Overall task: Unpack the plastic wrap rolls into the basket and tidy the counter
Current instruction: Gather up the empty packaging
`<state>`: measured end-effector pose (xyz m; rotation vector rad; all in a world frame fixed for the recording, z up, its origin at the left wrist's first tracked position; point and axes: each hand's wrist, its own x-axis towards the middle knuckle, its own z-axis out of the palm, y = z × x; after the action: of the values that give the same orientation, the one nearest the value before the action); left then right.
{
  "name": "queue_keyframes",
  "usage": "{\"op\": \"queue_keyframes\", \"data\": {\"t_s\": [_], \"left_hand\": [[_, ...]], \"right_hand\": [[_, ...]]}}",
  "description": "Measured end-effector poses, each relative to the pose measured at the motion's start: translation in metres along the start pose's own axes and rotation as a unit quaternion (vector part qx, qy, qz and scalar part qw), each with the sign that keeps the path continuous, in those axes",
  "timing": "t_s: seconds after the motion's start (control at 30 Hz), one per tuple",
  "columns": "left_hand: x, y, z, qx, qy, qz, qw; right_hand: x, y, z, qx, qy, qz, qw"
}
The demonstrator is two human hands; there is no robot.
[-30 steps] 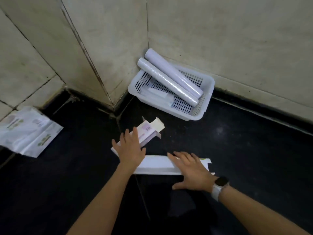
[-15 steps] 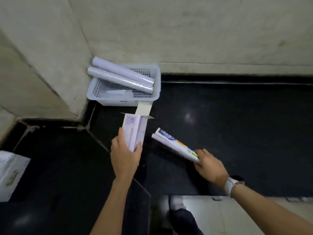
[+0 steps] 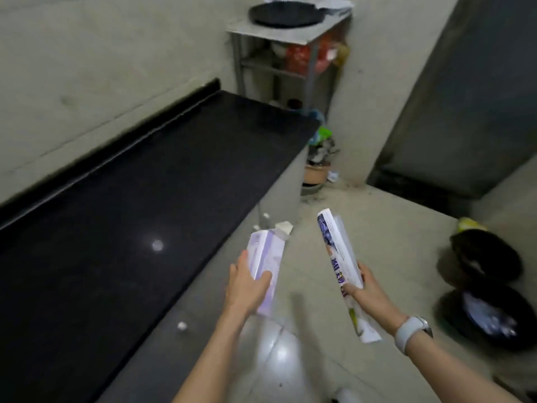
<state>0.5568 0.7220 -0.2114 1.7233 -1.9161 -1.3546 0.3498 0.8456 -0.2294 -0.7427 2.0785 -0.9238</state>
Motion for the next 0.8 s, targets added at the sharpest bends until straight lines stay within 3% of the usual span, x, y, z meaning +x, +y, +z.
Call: {"op": "queue_keyframes", "data": {"t_s": [0.13,0.27,0.53,0.7,0.8], "left_hand": [[0.004,0.092,0.157,0.013,-0.186,0.042,0.982],[-0.017,0.155,0.296,-0.01,-0.353,-0.002,0.936],[-0.022,0.233,0.489,-0.02,-0.479,-0.089,0.873],[0.03,0.278,0.604,0.051,-0.529,-0.123,0.838],[0.07,0.296,0.683,0.09,-0.523,-0.128,0.838]], "right_hand": [[-0.015,0.108,-0.124,0.079,0.093,0.101,0.987],[-0.052,0.206,-0.209,0.164,0.173,0.244,0.94],[-0.045,0.319,-0.295,0.353,0.296,0.364,0.809],[0.038,0.368,-0.352,0.421,0.297,0.367,0.774],[0.11,0.409,-0.392,0.447,0.298,0.385,0.75]]}}
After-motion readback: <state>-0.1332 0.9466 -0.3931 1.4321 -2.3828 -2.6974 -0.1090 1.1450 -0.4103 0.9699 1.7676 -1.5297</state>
